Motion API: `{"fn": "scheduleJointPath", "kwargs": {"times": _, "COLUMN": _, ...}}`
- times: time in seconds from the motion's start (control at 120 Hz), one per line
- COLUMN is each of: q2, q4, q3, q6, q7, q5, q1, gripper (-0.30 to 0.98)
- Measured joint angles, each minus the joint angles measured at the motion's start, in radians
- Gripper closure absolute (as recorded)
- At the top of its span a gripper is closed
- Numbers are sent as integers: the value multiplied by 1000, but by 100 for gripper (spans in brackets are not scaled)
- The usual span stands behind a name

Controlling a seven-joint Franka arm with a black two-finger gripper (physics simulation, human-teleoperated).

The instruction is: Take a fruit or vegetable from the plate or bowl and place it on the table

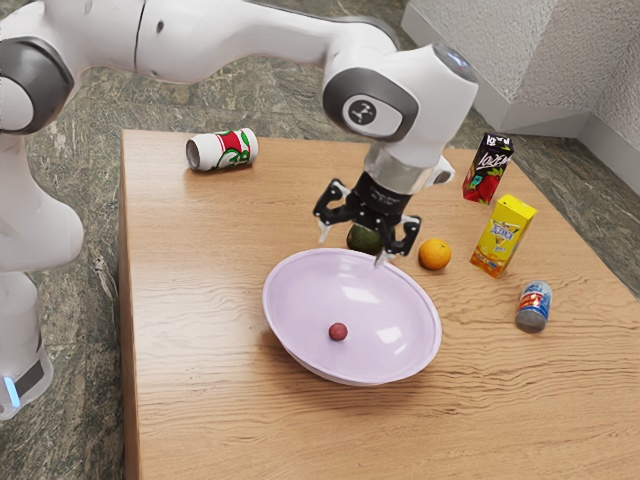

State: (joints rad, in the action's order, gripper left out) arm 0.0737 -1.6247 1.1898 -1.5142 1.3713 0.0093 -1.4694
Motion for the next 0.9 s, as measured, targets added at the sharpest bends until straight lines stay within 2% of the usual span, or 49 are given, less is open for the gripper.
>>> {"fn": "scheduleJointPath", "kwargs": {"times": 0.317, "q2": 8, "q4": -86, "q3": -1, "q6": -74, "q7": 49, "q5": -57, "q1": -13, "gripper": 0}}
{"fn": "scheduleJointPath", "kwargs": {"times": 0.45, "q2": 3, "q4": -133, "q3": 7, "q6": -103, "q7": 74, "q5": -51, "q1": -39, "gripper": 0}}
{"fn": "scheduleJointPath", "kwargs": {"times": 0.9, "q2": 26, "q4": -195, "q3": 9, "q6": -155, "q7": 136, "q5": -44, "q1": -25, "gripper": 0}}
